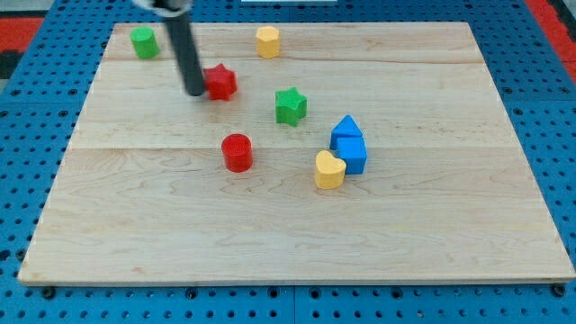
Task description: Place the red star right to the yellow hexagon
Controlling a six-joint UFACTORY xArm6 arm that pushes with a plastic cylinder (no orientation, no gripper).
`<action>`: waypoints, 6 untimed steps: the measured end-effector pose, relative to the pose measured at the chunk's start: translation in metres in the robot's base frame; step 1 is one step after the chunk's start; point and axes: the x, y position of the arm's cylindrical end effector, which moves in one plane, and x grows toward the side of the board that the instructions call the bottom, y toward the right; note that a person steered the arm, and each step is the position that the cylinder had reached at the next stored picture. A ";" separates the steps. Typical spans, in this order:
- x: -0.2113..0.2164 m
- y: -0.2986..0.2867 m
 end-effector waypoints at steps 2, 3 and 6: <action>-0.035 0.067; -0.050 0.074; -0.054 0.199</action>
